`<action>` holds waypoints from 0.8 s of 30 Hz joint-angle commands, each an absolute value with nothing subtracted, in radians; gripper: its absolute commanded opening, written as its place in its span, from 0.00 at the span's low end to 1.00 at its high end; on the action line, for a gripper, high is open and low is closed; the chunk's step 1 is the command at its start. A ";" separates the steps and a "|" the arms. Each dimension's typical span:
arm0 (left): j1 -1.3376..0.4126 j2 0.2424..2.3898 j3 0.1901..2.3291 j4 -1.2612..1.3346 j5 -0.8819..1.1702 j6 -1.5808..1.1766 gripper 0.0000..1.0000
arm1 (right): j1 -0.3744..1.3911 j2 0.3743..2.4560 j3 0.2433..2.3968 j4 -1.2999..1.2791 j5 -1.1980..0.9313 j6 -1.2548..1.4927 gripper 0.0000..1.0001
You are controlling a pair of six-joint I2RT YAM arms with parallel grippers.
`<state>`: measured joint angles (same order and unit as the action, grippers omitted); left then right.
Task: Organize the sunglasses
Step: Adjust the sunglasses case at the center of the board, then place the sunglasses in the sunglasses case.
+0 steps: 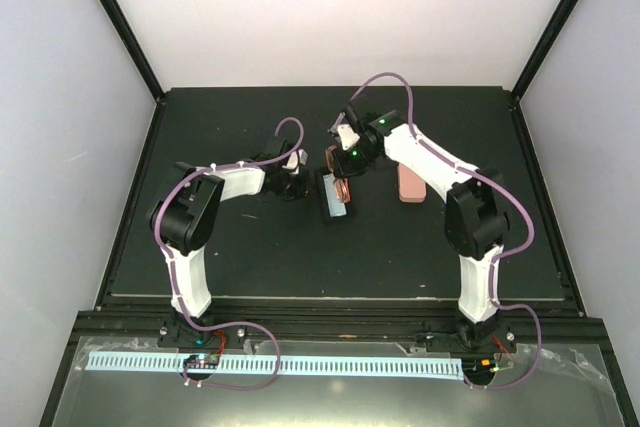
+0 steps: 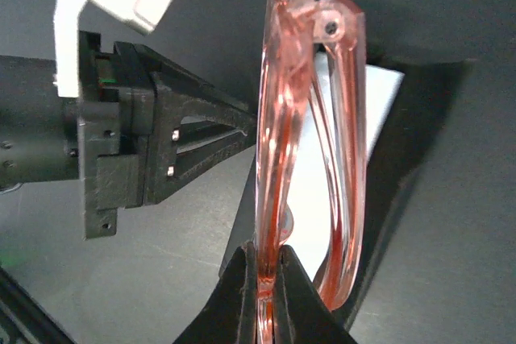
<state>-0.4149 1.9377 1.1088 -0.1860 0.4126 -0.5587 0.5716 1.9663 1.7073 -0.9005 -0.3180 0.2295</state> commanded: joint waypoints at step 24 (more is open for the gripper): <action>-0.435 1.902 1.037 -0.158 0.456 -0.595 0.21 | 0.575 2.100 1.652 -0.796 -0.386 0.690 0.01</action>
